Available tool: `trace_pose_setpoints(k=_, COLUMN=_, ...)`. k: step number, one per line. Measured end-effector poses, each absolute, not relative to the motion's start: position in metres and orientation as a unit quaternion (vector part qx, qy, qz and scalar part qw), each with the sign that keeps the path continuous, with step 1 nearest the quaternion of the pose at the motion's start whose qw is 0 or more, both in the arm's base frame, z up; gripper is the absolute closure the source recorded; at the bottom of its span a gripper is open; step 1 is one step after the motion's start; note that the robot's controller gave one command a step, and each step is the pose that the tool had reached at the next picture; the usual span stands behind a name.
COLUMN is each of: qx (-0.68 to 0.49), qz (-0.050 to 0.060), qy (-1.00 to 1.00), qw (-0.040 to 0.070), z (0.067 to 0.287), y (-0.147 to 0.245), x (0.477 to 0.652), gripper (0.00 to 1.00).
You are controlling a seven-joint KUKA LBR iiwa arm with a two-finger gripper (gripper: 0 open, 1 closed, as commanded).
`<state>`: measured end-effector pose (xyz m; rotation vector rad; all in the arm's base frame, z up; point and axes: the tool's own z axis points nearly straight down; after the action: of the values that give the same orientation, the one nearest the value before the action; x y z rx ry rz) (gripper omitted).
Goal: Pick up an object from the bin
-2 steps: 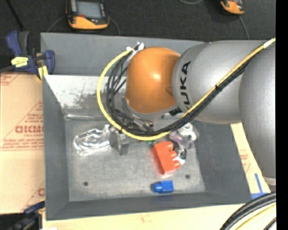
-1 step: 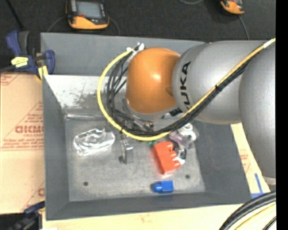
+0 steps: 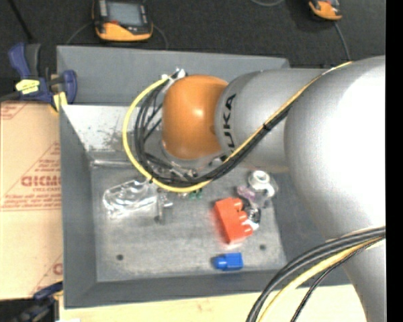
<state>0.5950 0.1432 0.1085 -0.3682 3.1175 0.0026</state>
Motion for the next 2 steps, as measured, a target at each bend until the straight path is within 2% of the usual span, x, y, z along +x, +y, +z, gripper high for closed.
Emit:
trace_pose_setpoints(k=1, qx=-0.225, qz=-0.001, qy=0.974, qw=0.004, z=0.0699, y=0.1376, x=0.6224, gripper=0.00)
trace_pose_setpoints(k=2, qx=-0.224, qz=0.001, qy=0.975, qw=0.006, z=0.0720, y=0.1390, x=0.6233, gripper=1.00)
